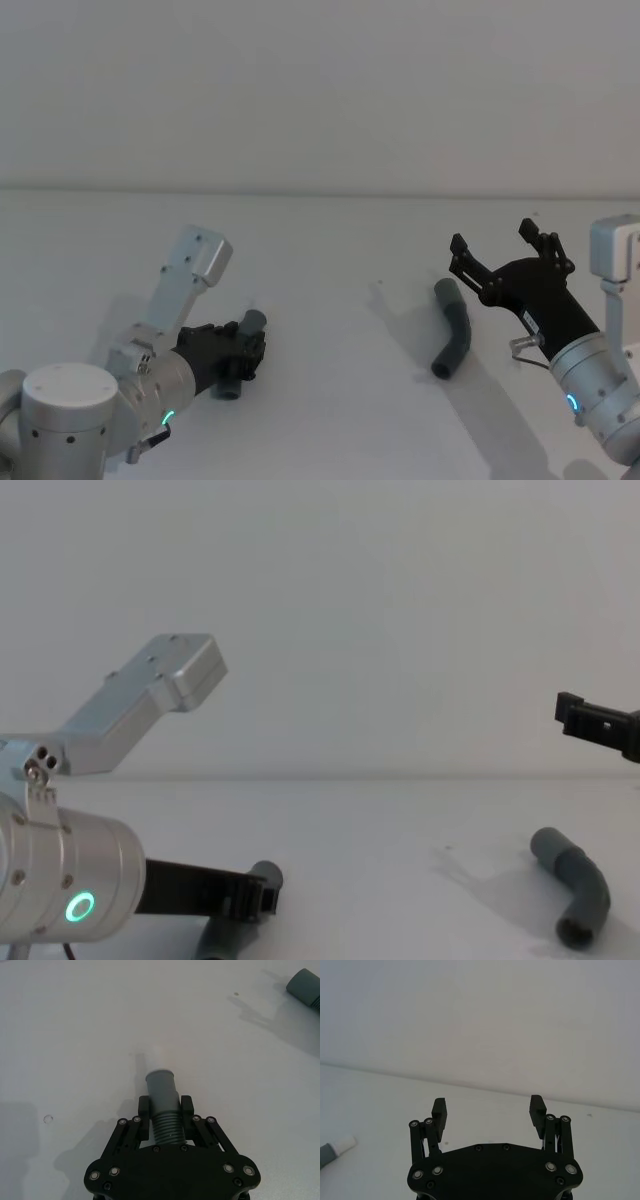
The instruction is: Use both hands to pick up one end of the pipe from the table, align the ends, and insert them.
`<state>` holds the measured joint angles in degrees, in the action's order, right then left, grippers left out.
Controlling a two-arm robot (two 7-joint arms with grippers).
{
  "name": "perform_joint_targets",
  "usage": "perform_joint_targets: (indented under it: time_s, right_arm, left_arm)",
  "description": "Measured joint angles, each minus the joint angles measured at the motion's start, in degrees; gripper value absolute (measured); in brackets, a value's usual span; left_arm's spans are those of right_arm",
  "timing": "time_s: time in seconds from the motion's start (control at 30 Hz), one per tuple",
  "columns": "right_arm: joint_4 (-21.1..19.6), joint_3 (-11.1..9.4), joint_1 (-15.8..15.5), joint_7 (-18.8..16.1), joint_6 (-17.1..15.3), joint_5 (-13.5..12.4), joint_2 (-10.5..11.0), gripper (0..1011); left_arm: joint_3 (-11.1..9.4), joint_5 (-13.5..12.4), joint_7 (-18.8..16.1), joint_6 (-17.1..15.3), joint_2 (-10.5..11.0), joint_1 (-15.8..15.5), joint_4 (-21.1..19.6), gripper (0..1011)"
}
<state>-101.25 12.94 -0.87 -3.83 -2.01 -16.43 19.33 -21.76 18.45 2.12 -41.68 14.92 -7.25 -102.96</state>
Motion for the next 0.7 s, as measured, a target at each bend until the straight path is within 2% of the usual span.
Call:
perform_joint_targets:
  time_s: [0.27, 0.6, 0.7]
  right_arm:
    - [-1.33, 0.43, -0.61, -0.04, -2.32, 0.89, 0.72, 1002]
    - [-4.34, 1.43, -1.64, -0.09, -9.91, 1.91, 1.82, 1002]
    - [-5.27, 1.64, -1.79, 0.10, -13.47, 1.88, 1.65, 1002]
  left_arm:
    - [0.00, 0.00, 0.00, 0.00, 0.00, 0.00, 0.00, 351]
    - [0.00, 0.00, -0.01, 0.00, 0.01, 0.00, 0.00, 351]
    - [0.00, 0.01, -0.01, -0.01, 0.00, 0.01, 0.00, 351]
